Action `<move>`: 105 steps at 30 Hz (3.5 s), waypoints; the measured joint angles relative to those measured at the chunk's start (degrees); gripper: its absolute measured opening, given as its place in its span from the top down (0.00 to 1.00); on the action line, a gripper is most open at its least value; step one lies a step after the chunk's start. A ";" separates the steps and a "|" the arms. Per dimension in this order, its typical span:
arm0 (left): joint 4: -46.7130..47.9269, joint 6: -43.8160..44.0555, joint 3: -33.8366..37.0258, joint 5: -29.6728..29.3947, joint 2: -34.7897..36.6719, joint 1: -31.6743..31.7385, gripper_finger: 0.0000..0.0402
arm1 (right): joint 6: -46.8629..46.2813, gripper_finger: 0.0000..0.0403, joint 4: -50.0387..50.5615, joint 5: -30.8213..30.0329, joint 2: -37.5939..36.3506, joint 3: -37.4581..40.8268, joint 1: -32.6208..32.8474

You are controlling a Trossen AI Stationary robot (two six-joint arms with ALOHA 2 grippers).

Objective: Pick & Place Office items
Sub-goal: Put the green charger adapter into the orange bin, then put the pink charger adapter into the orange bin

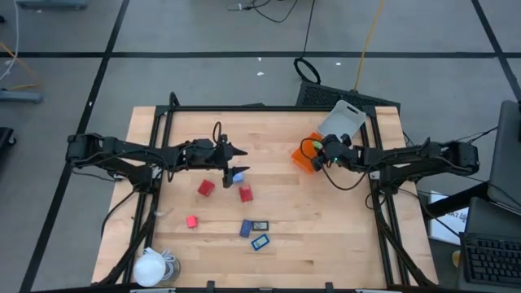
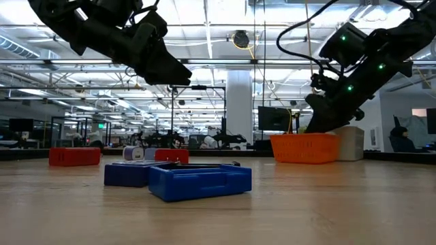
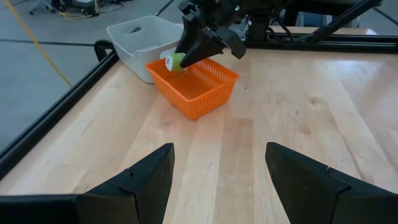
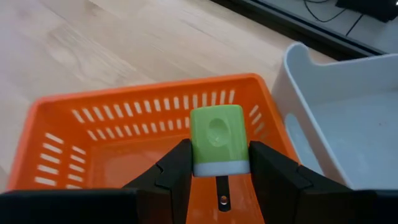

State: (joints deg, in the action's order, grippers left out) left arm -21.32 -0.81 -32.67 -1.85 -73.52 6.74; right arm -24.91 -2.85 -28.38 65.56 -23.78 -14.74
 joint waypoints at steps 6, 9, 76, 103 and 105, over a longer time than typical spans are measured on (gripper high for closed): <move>0.01 0.14 0.00 0.00 0.00 0.00 0.36 | 0.02 0.68 -0.56 0.00 0.00 0.54 0.02; 0.02 0.30 0.00 0.00 0.00 0.00 0.36 | 0.02 0.67 -1.14 0.00 0.00 0.54 0.02; 0.09 8.45 0.00 -0.04 0.00 0.00 0.36 | 27.57 0.59 -30.84 30.12 -0.02 0.56 16.87; 51.89 41.04 -6.37 -3.23 0.42 -13.93 0.36 | 28.99 0.59 -32.94 29.99 0.00 0.56 16.72; 55.50 48.46 -6.67 0.27 0.42 -15.65 0.36 | 30.66 0.59 -33.04 29.99 0.00 0.56 16.72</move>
State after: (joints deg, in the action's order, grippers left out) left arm 34.18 47.65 -39.33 -1.57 -73.10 -8.91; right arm 5.75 -35.89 1.61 65.56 -23.22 1.98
